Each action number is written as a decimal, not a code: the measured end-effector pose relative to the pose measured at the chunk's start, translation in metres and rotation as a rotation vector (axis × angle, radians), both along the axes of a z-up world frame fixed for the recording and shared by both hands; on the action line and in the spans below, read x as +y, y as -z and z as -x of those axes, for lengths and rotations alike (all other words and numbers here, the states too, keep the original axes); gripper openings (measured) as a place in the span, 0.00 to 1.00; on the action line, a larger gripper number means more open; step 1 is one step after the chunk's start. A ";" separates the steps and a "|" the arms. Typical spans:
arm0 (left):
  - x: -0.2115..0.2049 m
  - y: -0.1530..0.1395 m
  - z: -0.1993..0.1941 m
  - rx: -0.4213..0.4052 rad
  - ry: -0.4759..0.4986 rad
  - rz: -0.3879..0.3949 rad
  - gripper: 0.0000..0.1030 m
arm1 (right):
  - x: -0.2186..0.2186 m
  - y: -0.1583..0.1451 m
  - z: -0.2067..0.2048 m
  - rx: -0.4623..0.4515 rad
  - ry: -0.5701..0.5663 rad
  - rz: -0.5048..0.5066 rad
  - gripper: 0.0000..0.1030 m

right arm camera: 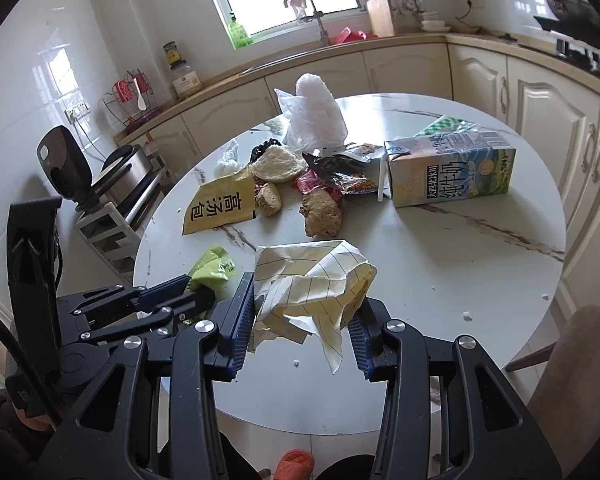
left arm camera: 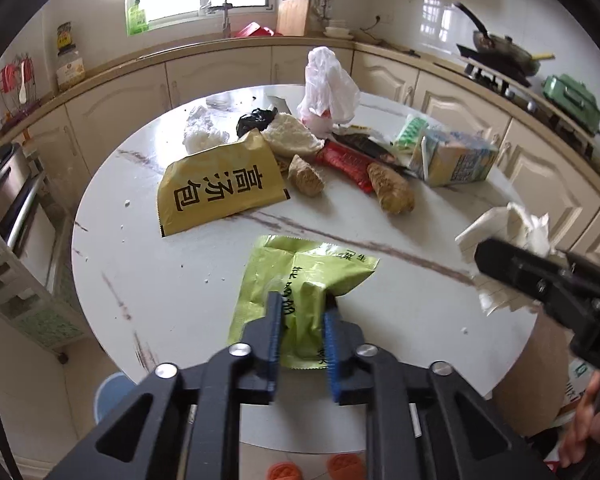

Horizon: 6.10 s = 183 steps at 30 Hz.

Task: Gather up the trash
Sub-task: 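Grasp the green snack wrapper with the left gripper while the right holds the napkin, then carry both items to the blue bin and open both grippers over it, then return both tools to the table toward the remaining trash, then grasp the yellow snack bag with the left gripper while the right grasps the ginger lump, then carry both items to the blue bin and open both grippers over it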

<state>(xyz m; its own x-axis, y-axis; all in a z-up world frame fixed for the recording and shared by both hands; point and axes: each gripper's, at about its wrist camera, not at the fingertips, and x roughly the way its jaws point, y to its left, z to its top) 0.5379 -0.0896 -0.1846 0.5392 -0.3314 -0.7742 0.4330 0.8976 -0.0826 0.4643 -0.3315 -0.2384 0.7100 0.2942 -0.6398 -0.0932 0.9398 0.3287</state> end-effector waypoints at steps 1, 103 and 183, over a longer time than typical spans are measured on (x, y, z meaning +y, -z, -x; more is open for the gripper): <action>0.002 -0.001 -0.001 0.007 0.004 0.029 0.08 | 0.001 -0.001 0.001 -0.002 -0.001 0.000 0.39; 0.004 0.002 -0.132 -0.065 -0.162 -0.095 0.94 | -0.020 -0.011 -0.044 -0.014 0.107 0.169 1.00; 0.254 -0.005 0.004 -0.021 -0.253 0.229 0.21 | 0.202 -0.033 -0.029 -0.046 -0.381 0.067 0.30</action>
